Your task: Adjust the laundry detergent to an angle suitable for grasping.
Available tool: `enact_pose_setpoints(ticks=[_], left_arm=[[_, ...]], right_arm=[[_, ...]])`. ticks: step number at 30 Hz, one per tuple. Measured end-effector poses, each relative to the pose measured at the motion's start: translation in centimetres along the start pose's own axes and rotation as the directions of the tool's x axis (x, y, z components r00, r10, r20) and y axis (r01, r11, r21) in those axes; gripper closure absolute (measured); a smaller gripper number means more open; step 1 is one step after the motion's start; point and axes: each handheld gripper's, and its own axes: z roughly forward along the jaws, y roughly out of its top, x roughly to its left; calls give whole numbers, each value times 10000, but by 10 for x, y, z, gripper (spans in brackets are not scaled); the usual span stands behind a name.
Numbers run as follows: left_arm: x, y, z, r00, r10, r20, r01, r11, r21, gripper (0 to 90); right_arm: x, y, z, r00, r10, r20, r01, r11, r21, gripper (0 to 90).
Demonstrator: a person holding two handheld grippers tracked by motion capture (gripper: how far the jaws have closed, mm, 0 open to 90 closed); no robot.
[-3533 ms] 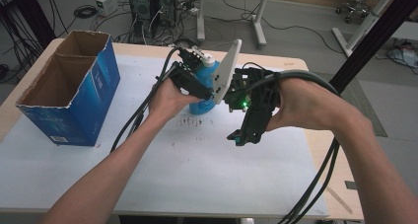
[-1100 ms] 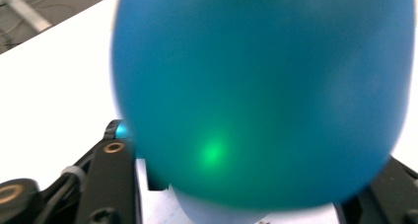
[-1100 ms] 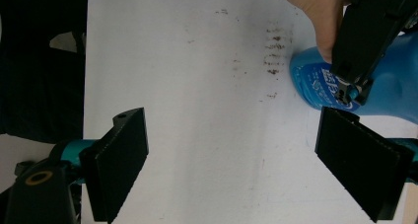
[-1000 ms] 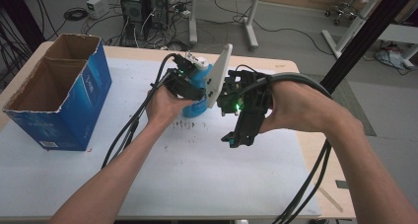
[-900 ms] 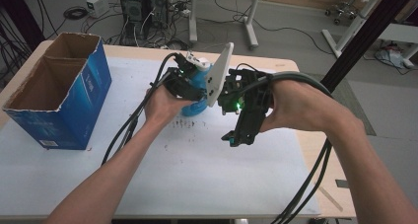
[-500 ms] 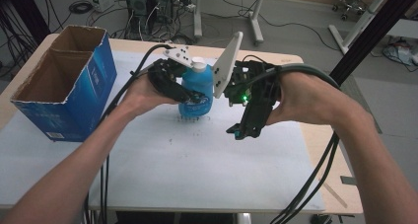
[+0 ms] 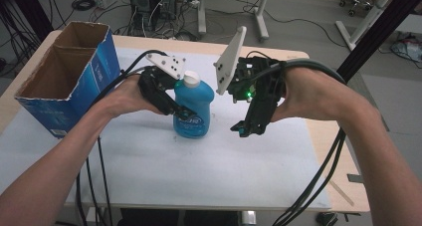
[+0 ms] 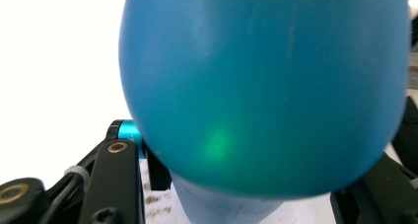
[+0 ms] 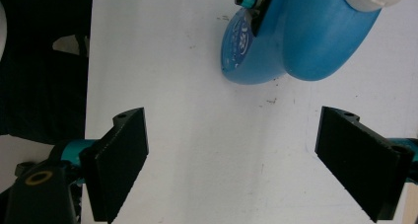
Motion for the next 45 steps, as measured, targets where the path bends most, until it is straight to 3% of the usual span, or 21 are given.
enact_pose_setpoints(ticks=[5,14,27,34,45], left_arm=[[0,0,5,9991,385,197,-387,9992,94,459],[2,-1,13,9994,310,120,-317,9978,584,457],[1,-10,12,9998,171,57,-171,9999,16,449],[0,-10,12,9998,220,42,-220,9997,72,444],[-1,-8,10,10000,-69,-68,68,10000,-19,397]], right_arm=[[0,-1,-1,10000,17,50,-17,10000,9,122],[1,-2,0,10000,9,90,-9,10000,16,122],[2,-2,0,10000,21,96,-21,10000,-3,122],[3,-1,0,10000,20,87,-20,10000,17,122],[2,0,1,10000,-8,67,8,10000,-25,122]])
